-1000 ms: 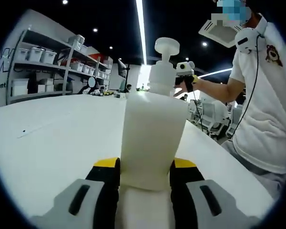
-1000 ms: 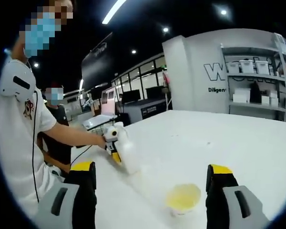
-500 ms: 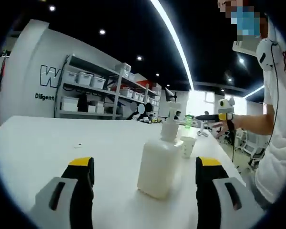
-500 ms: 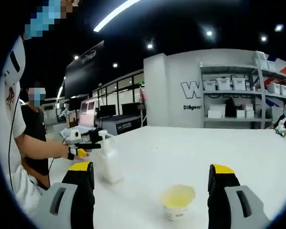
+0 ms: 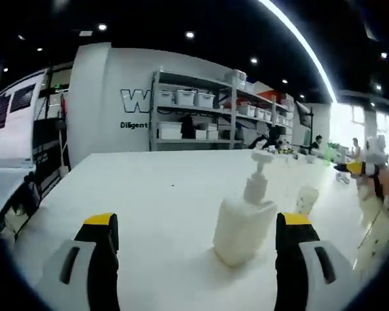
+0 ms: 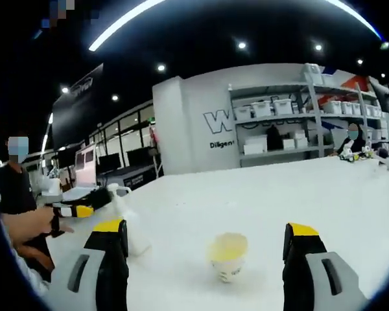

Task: Hold the bottle steady, press the pump all the way down and release, and repeat the specified number of times to dispense into the cup

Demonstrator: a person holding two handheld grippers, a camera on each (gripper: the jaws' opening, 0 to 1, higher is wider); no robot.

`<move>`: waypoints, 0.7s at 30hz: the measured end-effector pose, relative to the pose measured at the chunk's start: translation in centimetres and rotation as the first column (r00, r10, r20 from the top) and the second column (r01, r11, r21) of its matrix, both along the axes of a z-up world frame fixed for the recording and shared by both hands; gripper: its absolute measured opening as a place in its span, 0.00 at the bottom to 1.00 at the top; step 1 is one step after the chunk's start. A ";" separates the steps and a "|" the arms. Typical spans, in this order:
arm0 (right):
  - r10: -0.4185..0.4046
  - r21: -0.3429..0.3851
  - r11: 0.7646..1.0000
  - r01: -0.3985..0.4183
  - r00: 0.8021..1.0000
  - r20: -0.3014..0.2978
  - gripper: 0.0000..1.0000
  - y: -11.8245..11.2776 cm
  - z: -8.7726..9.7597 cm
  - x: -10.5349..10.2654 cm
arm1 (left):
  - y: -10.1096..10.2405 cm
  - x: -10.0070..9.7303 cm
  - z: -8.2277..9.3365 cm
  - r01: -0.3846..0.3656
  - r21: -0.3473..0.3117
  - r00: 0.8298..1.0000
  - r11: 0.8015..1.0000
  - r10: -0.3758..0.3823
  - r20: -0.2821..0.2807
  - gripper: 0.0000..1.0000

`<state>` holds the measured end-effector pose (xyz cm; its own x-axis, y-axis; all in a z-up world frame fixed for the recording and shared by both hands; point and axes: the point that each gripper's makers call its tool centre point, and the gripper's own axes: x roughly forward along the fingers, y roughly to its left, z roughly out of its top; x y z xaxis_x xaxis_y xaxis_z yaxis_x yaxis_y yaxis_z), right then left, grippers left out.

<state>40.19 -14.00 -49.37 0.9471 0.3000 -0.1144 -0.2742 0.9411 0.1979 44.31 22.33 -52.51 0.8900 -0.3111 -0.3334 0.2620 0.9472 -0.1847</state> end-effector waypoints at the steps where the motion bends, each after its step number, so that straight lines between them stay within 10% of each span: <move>1: -0.046 0.004 0.999 0.046 0.999 -0.019 1.00 -0.4 -0.3 -0.1 | 2.1 -1.1 -1.3 -0.122 0.094 0.986 0.988 0.132 -0.100 0.99; 3: -0.079 0.015 0.997 0.080 0.996 -0.035 1.00 -0.1 -0.2 -0.4 | 0.7 -1.2 0.9 -0.135 -0.024 0.991 0.991 0.135 -0.013 0.99; 5: -0.068 -0.020 0.998 0.067 0.997 -0.036 1.00 1.4 -0.2 -0.8 | 1.4 -2.7 1.0 -0.180 0.138 0.983 0.974 0.183 -0.006 0.99; 10: -0.113 -0.157 0.980 0.124 0.991 0.075 1.00 2.9 0.6 -1.5 | 0.6 -3.9 0.7 -0.190 0.179 0.981 0.965 0.192 0.006 0.99; 12: -0.116 -0.119 0.987 0.110 0.992 -0.049 1.00 3.8 -1.8 -2.4 | 0.5 -4.4 0.5 -0.181 0.206 0.983 0.962 0.182 0.012 0.99; 16: -0.070 -0.287 0.953 0.100 0.991 0.114 1.00 4.8 -0.8 -3.2 | 0.9 -5.5 1.3 -0.190 0.275 0.982 0.943 0.180 0.061 0.99; 18: -0.114 -0.215 0.969 0.121 0.993 0.044 1.00 4.4 -1.4 -3.4 | 0.9 -5.6 2.0 -0.192 0.288 0.981 0.938 0.175 0.085 0.99; 21: -0.099 -0.193 0.974 0.117 0.990 0.101 1.00 4.2 0.3 -3.4 | 1.0 -5.5 2.8 -0.198 0.285 0.979 0.938 0.175 0.104 0.99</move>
